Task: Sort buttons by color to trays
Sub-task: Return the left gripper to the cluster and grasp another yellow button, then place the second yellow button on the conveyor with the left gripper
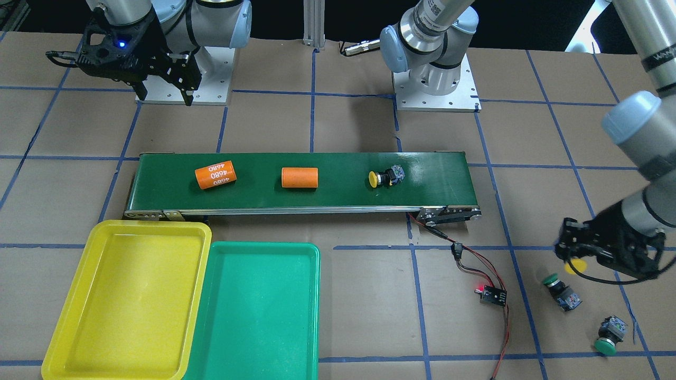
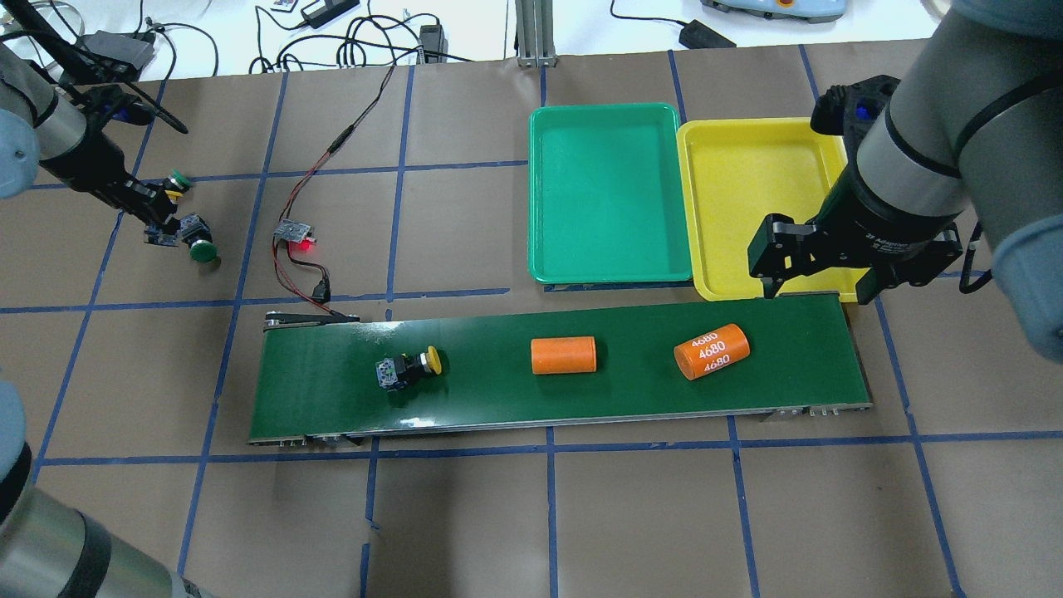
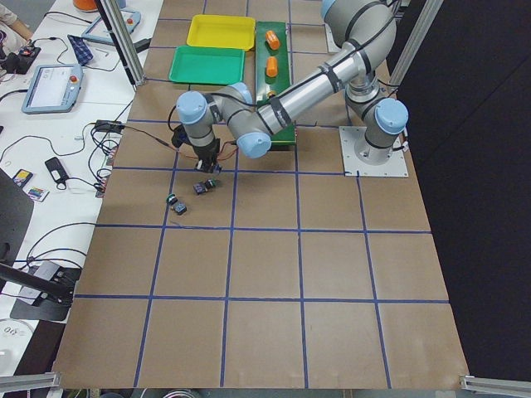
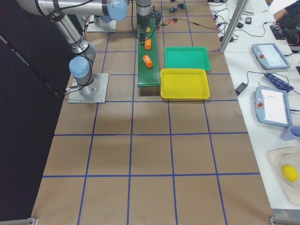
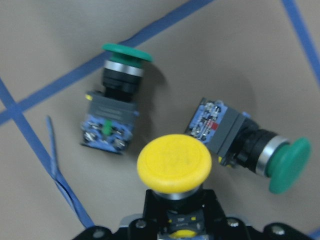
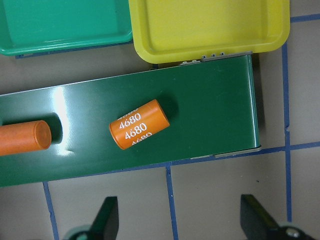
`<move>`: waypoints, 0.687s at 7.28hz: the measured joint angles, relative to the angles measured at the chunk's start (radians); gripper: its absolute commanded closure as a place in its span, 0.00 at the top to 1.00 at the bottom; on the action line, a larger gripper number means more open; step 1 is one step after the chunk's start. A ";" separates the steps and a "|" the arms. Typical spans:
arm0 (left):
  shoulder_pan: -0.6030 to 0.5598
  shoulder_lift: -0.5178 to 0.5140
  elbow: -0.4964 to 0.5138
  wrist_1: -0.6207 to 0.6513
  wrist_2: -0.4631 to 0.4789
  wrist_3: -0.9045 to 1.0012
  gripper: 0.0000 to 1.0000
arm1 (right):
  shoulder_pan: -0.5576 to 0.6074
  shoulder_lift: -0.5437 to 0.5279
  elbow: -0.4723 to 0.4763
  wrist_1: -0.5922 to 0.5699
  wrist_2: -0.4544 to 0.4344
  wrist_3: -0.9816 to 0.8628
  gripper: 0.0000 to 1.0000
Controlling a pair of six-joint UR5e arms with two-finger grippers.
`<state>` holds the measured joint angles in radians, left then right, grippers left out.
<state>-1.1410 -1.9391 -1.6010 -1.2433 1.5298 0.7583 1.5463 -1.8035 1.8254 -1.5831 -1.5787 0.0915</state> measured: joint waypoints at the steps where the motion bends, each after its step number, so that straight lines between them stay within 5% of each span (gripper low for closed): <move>1: -0.065 0.085 -0.092 -0.005 -0.002 -0.114 0.00 | 0.000 -0.001 0.000 0.001 0.000 -0.002 0.57; 2: -0.131 0.164 -0.184 -0.005 -0.001 -0.225 0.00 | 0.000 -0.001 0.000 0.002 -0.001 -0.002 0.70; 3: -0.198 0.235 -0.273 -0.002 0.000 -0.343 0.00 | 0.000 -0.001 0.000 0.002 -0.002 0.002 0.94; 5: -0.323 0.336 -0.420 0.007 0.004 -0.516 0.06 | 0.000 0.000 0.000 0.005 -0.004 0.010 0.99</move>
<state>-1.4641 -1.6034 -2.0207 -1.2366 1.5336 0.2426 1.5463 -1.8033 1.8254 -1.5785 -1.5828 0.1013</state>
